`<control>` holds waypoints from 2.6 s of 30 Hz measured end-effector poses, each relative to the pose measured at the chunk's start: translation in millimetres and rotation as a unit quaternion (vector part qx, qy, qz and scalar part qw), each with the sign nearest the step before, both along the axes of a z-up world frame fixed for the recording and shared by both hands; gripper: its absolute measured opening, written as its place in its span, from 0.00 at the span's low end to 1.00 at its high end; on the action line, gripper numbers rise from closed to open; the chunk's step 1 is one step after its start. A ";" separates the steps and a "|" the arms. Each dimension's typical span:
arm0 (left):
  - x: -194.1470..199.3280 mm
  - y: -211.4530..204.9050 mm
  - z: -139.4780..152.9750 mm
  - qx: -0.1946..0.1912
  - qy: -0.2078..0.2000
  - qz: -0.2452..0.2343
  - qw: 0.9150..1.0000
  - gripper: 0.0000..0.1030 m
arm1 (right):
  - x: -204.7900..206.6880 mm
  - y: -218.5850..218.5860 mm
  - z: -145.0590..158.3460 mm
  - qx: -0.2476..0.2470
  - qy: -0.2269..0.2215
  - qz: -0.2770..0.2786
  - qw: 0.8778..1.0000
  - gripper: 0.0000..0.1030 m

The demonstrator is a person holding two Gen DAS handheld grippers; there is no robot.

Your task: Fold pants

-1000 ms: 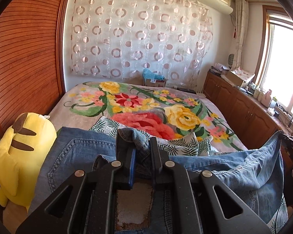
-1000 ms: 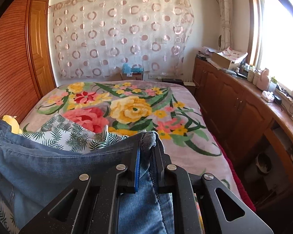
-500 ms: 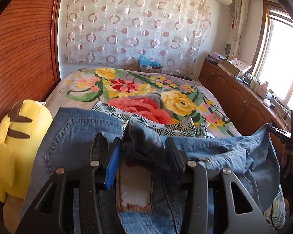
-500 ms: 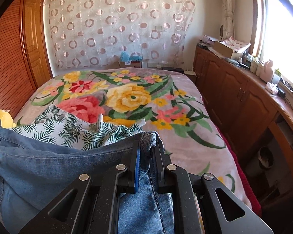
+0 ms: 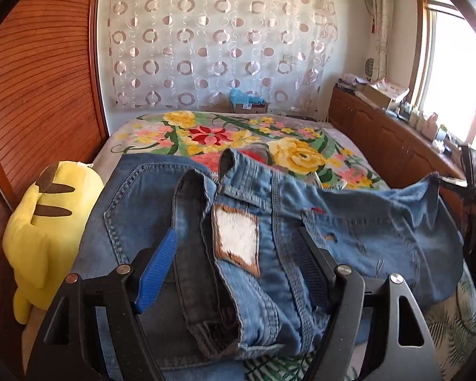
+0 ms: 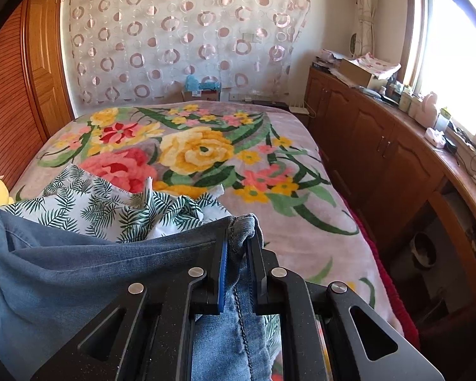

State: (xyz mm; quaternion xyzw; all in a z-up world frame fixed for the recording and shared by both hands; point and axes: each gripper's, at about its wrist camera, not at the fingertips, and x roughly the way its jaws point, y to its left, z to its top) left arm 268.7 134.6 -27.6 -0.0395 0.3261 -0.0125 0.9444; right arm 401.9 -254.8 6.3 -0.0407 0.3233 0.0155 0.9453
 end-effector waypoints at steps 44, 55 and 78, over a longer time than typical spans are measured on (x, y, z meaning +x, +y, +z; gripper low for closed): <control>-31.9 9.1 -33.2 0.012 0.010 0.002 1.000 0.05 | -156.8 -36.7 -10.3 0.092 0.057 0.042 0.993 0.02; -31.8 7.1 -39.2 0.014 0.015 -0.001 1.000 0.05 | -176.8 -45.1 -30.5 0.112 0.069 -0.033 0.991 0.58; -25.3 7.0 -47.4 0.017 0.037 -0.003 0.999 0.05 | -144.0 -24.4 -34.6 0.126 0.066 -0.036 0.989 0.30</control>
